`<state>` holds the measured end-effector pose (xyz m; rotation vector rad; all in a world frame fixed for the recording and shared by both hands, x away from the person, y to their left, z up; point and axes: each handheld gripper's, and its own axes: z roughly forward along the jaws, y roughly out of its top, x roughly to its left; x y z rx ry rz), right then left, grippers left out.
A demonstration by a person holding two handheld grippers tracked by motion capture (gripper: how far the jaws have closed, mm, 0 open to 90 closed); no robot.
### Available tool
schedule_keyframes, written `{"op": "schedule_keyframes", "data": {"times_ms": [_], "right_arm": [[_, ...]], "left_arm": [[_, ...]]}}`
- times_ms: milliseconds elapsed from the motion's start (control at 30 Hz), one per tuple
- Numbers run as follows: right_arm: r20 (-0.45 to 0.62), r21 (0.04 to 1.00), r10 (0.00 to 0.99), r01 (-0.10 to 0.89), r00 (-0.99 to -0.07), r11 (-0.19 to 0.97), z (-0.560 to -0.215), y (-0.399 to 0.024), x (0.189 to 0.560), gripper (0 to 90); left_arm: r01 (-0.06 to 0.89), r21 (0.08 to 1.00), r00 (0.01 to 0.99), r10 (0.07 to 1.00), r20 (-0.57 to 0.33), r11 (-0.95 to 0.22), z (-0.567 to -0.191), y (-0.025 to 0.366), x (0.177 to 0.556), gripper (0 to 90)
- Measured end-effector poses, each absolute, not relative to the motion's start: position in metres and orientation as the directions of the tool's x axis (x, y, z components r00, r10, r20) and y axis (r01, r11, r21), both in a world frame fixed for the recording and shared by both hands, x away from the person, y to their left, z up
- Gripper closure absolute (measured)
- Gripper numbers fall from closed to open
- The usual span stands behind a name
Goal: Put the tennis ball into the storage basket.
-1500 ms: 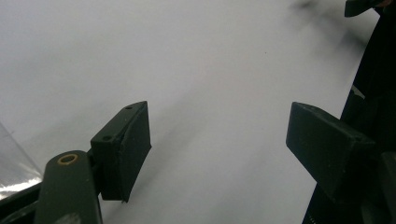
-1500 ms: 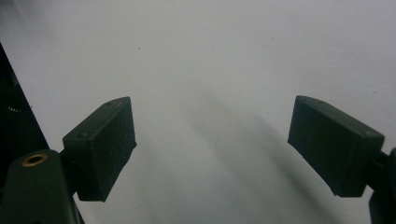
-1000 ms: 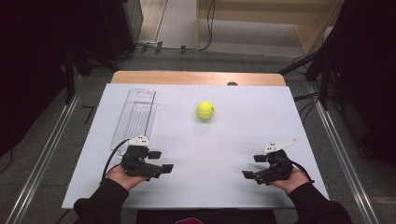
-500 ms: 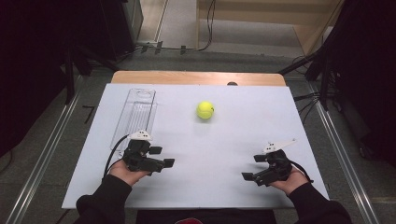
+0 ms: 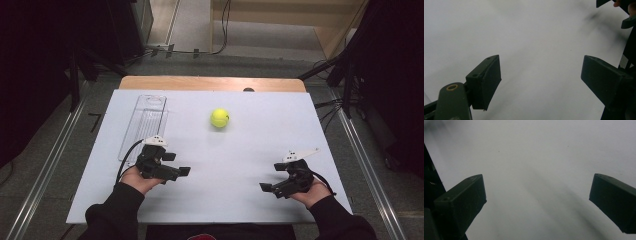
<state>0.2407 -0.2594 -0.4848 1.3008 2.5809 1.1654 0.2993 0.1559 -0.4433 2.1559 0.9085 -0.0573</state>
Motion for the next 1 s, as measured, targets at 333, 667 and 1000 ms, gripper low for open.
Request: {"op": "schedule_keyframes", "data": {"times_ms": [333, 667, 1000], "right_arm": [[0.290, 0.633, 0.708, 0.684, -0.644, 0.363, -0.484, -0.260, 0.242, 0.0], [0.288, 0.632, 0.709, 0.684, -0.643, 0.363, -0.484, -0.261, 0.242, 0.0], [0.291, 0.628, 0.712, 0.689, -0.639, 0.362, -0.485, -0.260, 0.242, 0.0]], "left_arm": [[0.620, 0.653, 0.747, 0.584, -0.319, -0.436, -0.440, 0.149, 0.309, 17.2], [0.633, 0.656, 0.727, 0.607, -0.321, -0.411, -0.438, 0.142, 0.323, 17.3], [0.628, 0.654, 0.726, 0.622, -0.294, -0.423, -0.440, 0.134, 0.332, 17.4]]}}
